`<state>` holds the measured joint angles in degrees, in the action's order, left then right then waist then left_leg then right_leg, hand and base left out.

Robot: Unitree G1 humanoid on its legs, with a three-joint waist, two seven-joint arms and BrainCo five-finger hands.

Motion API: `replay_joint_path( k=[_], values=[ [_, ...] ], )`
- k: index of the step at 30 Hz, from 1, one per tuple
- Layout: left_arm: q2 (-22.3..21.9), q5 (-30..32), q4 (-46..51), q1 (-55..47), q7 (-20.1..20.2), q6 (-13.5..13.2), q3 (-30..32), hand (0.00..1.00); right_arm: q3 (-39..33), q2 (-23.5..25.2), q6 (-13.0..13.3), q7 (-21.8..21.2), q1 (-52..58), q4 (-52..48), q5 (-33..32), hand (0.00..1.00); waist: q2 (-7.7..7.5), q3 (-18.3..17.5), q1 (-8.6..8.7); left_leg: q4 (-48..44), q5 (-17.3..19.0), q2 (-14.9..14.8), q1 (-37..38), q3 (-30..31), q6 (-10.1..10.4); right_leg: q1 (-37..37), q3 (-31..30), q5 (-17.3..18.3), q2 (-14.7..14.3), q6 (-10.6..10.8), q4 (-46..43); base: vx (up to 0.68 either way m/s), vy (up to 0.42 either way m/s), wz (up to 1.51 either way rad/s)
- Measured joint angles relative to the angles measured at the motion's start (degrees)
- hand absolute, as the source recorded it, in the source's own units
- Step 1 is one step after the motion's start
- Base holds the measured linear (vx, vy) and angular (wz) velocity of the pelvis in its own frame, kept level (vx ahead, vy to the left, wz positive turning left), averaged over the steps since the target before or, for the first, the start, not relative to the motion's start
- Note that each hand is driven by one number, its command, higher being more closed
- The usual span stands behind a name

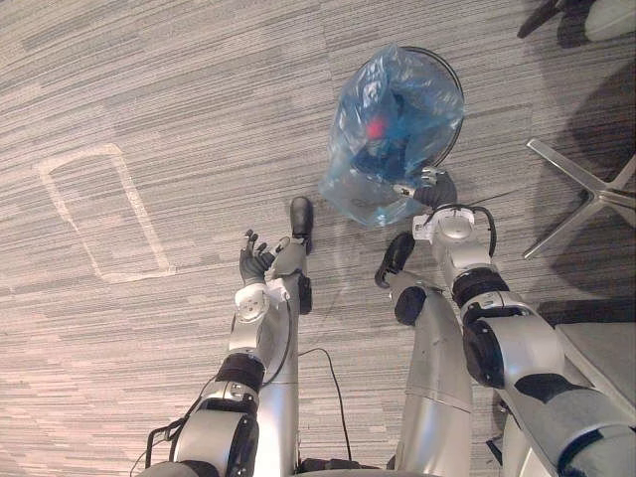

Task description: Gather rubbish on tea table into small bin, then transfer packed bag to large trash can.

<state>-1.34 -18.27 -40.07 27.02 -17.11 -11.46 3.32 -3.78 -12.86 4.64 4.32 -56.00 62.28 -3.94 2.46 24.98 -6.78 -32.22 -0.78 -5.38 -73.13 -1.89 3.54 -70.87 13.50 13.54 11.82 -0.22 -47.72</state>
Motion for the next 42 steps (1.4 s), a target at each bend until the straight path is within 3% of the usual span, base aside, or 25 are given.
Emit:
replay_joint_path(
  k=[14, 18, 25, 31, 35, 38, 40, 42],
  values=[
    [-1.14, -0.49, -0.11, -0.05, 1.16, 0.62, 3.3, 0.0, -6.97, 1.96, 0.47, 3.91, 5.68, -8.06, -3.62, 1.0, 0.0, -0.01, 0.15, 0.66, -0.42, -0.92, 3.06, -0.04, 0.38, 3.01, 0.03, -0.3, -1.1, -0.39, 1.48, -0.02, -0.007, -0.03],
    [-1.76, -0.49, -0.89, 0.02, 1.32, 1.19, 5.97, 0.0, -7.23, 4.4, 0.43, 5.36, 8.87, -13.47, -6.25, 1.0, -0.01, -0.01, 0.38, 1.09, -1.4, -1.6, 4.19, 0.0, 1.18, 4.36, 0.54, -1.28, -2.03, -1.53, 2.7, -0.02, -0.017, -0.07],
    [-1.53, 0.31, 0.72, -2.93, 2.7, 2.51, 5.94, 0.0, 0.56, 10.82, 1.24, 9.26, 23.9, -32.49, -14.17, 1.0, -0.3, -0.16, 1.17, 6.02, -0.6, -3.18, 16.85, -1.64, 0.88, 17.44, 0.72, -2.18, -4.17, -0.6, 9.88, -0.01, -0.01, -0.12],
    [-0.41, 2.47, 2.59, -9.76, 3.96, 3.45, 2.03, 0.0, 7.02, 12.78, 1.38, 6.5, 36.53, -44.23, -18.7, 1.0, -0.96, -0.51, 1.8, 8.34, 0.15, -3.12, 28.78, -2.44, 1.04, 30.27, 0.85, -2.94, -4.6, -0.53, 14.63, 0.06, 0.006, -0.02],
    [-0.12, 3.6, 2.46, -15.07, 5.04, 3.64, -0.31, 0.0, 11.15, 12.99, 1.32, 5.07, 43.54, -48.46, -21.57, 1.0, -3.65, -3.98, 2.09, 11.54, 1.47, -3.05, 36.85, -3.77, 1.01, 38.21, 0.77, -2.72, -4.95, 0.14, 18.83, 0.08, -0.008, -0.03],
    [0.33, 4.17, 1.96, -18.48, 5.3, 4.62, -2.53, 0.0, 12.27, 13.95, 1.34, 3.51, 48.5, -50.91, -23.78, 1.0, -4.83, -7.24, 2.22, 14.77, 1.66, -2.86, 41.34, -4.14, 1.08, 42.51, 0.7, -3.0, -5.31, 0.61, 22.16, 0.1, -0.01, -0.05],
    [1.51, 5.04, -0.69, -20.85, 6.16, 4.75, -4.35, 0.0, 13.04, 14.87, 1.38, 1.88, 51.24, -51.49, -25.56, 1.0, -5.92, -10.97, 2.86, 19.21, 0.7, -2.24, 45.62, -5.07, 1.6, 45.45, -0.06, -3.38, -5.44, 1.11, 25.05, 0.17, -0.009, -0.1],
    [2.47, 5.91, -3.57, -21.5, 6.32, 5.03, -5.98, 0.0, 13.25, 14.85, 1.37, 0.37, 51.85, -51.21, -26.03, 1.0, -5.96, -12.88, 3.59, 23.69, -1.08, -1.53, 49.41, -5.24, 1.85, 48.22, -0.38, -4.36, -5.66, 1.42, 28.09, 0.17, 0.002, -0.07]
  ],
)
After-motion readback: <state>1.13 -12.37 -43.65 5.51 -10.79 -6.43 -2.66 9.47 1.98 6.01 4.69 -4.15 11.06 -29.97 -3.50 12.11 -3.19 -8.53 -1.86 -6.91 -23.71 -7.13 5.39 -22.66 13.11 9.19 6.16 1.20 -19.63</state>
